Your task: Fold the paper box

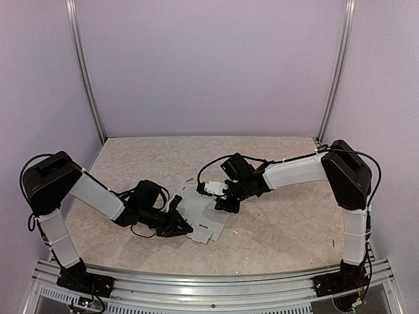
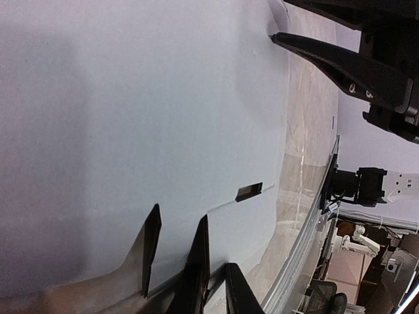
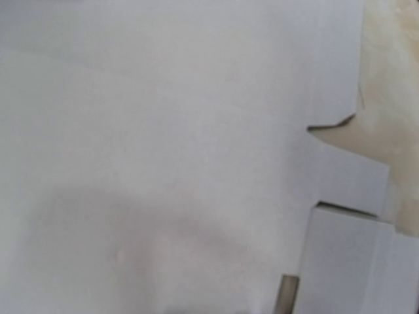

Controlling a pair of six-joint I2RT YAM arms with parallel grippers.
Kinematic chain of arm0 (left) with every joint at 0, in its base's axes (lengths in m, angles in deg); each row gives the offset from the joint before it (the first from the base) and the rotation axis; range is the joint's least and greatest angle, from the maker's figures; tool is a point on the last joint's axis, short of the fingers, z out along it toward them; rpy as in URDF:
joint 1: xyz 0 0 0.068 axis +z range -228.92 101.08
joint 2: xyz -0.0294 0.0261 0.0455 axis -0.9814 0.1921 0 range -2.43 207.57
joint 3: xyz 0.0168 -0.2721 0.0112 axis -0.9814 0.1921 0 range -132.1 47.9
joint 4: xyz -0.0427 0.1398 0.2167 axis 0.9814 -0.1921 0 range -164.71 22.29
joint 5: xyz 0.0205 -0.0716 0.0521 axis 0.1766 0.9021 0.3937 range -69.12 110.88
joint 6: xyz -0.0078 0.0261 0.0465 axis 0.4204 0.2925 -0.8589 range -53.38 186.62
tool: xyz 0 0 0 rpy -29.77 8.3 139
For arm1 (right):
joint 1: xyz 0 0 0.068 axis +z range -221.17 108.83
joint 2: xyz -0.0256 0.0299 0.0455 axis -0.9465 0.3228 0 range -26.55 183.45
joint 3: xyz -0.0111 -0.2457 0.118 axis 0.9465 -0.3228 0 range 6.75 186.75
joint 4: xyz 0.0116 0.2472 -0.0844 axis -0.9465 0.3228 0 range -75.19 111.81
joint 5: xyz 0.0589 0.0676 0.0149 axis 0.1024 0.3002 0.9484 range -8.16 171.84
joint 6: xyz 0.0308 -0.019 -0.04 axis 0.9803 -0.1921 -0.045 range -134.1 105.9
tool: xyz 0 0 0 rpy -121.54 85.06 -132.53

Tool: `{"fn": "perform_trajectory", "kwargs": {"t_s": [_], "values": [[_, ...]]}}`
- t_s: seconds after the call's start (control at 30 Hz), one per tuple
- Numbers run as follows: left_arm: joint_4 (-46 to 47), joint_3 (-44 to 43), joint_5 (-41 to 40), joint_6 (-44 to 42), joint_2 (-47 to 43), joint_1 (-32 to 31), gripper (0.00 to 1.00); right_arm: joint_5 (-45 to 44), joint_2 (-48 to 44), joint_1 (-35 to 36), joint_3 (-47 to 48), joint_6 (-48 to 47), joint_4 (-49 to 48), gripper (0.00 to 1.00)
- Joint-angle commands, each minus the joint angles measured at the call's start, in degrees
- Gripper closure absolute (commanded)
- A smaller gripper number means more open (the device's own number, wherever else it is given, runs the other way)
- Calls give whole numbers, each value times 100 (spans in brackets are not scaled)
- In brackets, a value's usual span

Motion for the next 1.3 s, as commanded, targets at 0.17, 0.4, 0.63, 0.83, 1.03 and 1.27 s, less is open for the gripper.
{"fn": "perform_trajectory", "kwargs": {"t_s": [0.17,0.4,0.63,0.83,1.03,1.27], "values": [[-722,-62,17,-255,-365,-19,99,-81,-122,22,199,84,731,70],[-2477,-761,-647,-1123,-1393,84,100,-53,-1422,-100,773,-41,1688,60],[-5455,-2713,-2866,-2677,-2193,70,100,173,-2457,-827,823,89,1976,52],[-6833,-4050,-5282,-3992,-1963,-649,100,500,-2957,-1736,-28,387,1537,51],[-7712,-4882,-7280,-4895,-857,-1626,100,547,-3202,-2149,-574,437,1251,51],[-8070,-4541,-9114,-5569,475,-2889,100,301,-3229,-2629,-648,319,1193,50]]}}
